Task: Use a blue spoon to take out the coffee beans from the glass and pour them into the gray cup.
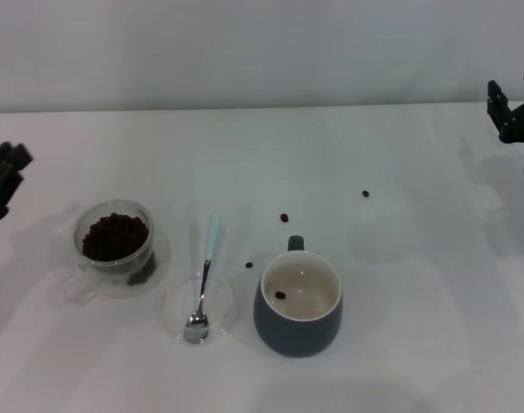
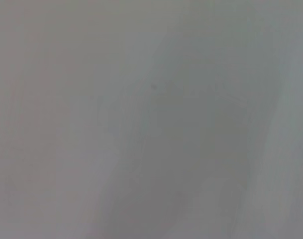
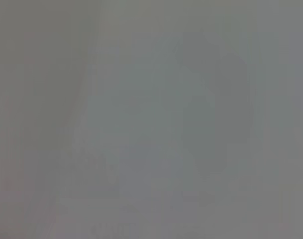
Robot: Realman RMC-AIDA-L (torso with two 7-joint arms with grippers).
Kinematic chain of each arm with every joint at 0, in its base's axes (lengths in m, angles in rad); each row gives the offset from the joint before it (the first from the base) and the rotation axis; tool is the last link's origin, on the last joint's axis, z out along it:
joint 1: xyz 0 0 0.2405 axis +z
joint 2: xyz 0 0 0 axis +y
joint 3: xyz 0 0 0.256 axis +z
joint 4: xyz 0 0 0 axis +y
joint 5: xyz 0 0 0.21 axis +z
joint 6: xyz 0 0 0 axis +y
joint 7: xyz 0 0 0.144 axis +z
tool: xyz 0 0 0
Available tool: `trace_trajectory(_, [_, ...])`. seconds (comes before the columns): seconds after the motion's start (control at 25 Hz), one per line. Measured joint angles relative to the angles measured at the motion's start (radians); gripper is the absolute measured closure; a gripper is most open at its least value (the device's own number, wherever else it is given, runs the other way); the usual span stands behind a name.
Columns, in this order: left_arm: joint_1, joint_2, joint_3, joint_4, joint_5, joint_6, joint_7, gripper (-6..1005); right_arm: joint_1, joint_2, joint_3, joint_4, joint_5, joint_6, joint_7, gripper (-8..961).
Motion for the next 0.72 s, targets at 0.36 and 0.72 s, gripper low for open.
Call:
trace_trajectory(0.36, [0.018, -0.002, -0.001, -0.181, -0.183, 0.002, 0.293, 785, -0.021, 0.014, -0.013, -0.010, -0.003, -0.082, 0.042, 430])
trace_trajectory(0.72, [0.006, -0.007, 0.005, -0.332, -0.359, 0.020, 0.539, 782, -0.073, 0.008, -0.065, 0.005, -0.008, -0.294, 0.088, 430])
